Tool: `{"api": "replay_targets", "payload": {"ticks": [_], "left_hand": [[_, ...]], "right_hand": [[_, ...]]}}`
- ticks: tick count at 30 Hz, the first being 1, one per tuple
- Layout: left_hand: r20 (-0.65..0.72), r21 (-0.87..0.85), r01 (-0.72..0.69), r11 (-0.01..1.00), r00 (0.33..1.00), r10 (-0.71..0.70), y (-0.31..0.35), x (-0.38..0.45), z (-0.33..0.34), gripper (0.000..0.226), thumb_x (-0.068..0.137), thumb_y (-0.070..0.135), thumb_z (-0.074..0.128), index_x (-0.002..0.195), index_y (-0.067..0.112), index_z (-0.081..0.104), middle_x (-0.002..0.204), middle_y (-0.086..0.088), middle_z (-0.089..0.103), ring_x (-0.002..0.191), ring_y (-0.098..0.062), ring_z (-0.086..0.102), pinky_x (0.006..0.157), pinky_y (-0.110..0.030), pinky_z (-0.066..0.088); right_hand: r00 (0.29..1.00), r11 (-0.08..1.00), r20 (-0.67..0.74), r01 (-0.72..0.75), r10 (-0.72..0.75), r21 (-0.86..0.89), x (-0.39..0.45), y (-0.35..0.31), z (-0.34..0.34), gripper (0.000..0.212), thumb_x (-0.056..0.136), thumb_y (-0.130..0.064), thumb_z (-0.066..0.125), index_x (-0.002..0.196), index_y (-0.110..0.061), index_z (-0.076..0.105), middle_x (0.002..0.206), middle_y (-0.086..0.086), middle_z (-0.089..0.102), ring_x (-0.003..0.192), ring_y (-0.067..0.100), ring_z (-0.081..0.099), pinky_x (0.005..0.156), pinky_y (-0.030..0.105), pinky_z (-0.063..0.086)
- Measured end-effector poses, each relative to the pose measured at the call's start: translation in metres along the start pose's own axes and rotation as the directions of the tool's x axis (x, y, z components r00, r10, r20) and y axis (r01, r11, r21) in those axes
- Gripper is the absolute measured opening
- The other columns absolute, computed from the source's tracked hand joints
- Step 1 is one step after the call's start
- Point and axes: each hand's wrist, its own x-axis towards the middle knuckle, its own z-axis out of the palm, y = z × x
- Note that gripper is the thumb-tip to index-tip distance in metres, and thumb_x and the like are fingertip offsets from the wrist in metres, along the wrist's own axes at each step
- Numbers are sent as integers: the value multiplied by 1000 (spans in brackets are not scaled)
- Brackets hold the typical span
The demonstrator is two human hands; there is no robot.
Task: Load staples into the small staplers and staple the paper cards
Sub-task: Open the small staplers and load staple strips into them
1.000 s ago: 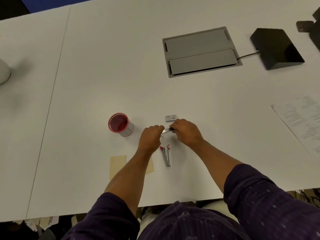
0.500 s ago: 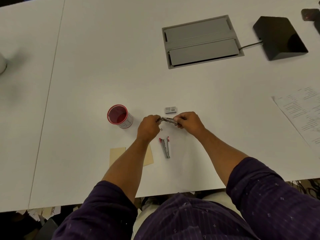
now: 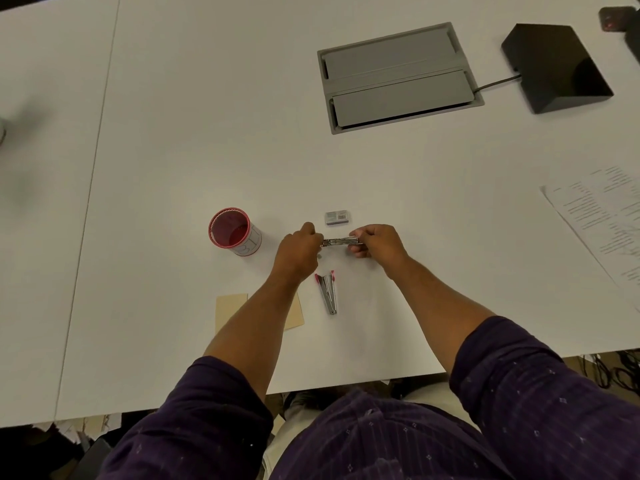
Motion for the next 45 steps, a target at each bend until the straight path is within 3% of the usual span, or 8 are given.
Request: {"api": "replay_targets", "payload": {"ticks": [5, 12, 18, 21, 24, 32, 38, 45], "left_hand": [[6, 71, -40, 997, 999, 40, -2, 5, -7, 17, 90, 15, 66, 106, 11, 71, 101, -6, 63, 74, -29, 64, 61, -30, 37], [-29, 130, -7, 991, 1000, 11, -4, 9, 5, 15, 88, 16, 69, 102, 14, 73, 93, -3, 68, 96, -27, 56, 83, -37, 38], [-32, 100, 22, 995, 999, -19, -4, 10, 15, 18, 91, 21, 65, 106, 16, 73, 99, -2, 71, 100, -27, 56, 86, -38, 38], [-34, 92, -2, 996, 999, 5, -5, 7, 18, 15, 92, 19, 63, 104, 15, 72, 97, -3, 71, 97, -28, 56, 83, -37, 37], [-59, 58, -18, 998, 998, 22, -7, 5, 20, 15, 91, 11, 62, 101, 11, 72, 97, -7, 70, 92, -30, 57, 79, -38, 39], [-98, -17, 31, 999, 995, -33, -11, 4, 26, 26, 94, 6, 55, 113, 12, 72, 111, -6, 68, 96, -30, 59, 79, -36, 41], [-97, -160, 108, 981, 988, -124, -9, 2, 22, 29, 95, 10, 58, 120, 14, 72, 133, -5, 64, 111, -33, 60, 87, -38, 50], [-246, -287, 193, 938, 932, -267, -5, -22, 27, 13, 88, 8, 68, 98, 9, 77, 96, -8, 71, 85, -33, 63, 68, -40, 52]], "right_hand": [[997, 990, -3, -79, 80, 115, 1, -7, 2, 19, 100, -2, 53, 101, 2, 72, 91, 22, 72, 70, 23, 70, 72, 30, 62], [997, 998, -56, 57, -55, 28, 3, -6, 2, 19, 95, -13, 70, 106, 1, 74, 91, 14, 75, 78, 23, 73, 85, 37, 62], [988, 962, -95, 95, -123, -257, 5, 1, -10, 18, 95, -13, 69, 110, -4, 76, 100, 12, 77, 86, 20, 73, 90, 35, 59], [983, 881, -62, 124, -171, -456, 4, 4, -11, 26, 93, -13, 72, 118, -8, 74, 111, 9, 74, 103, 20, 68, 95, 27, 51], [978, 752, 14, 169, -208, -637, 7, 7, -9, 28, 95, -8, 65, 122, -12, 72, 115, 9, 70, 108, 26, 66, 99, 38, 51], [951, 413, 142, 249, -273, -876, 9, 8, -2, 28, 100, -7, 52, 122, -11, 69, 117, 8, 55, 105, 27, 59, 82, 36, 51], [948, 405, 105, 227, -301, -886, 8, 4, 2, 33, 98, -8, 55, 128, -14, 66, 120, 10, 54, 105, 29, 59, 80, 37, 51], [742, 296, 147, 431, -655, -853, -16, 16, 14, 14, 80, 3, 73, 92, -4, 69, 89, 14, 61, 69, 30, 58, 58, 41, 51]]}}
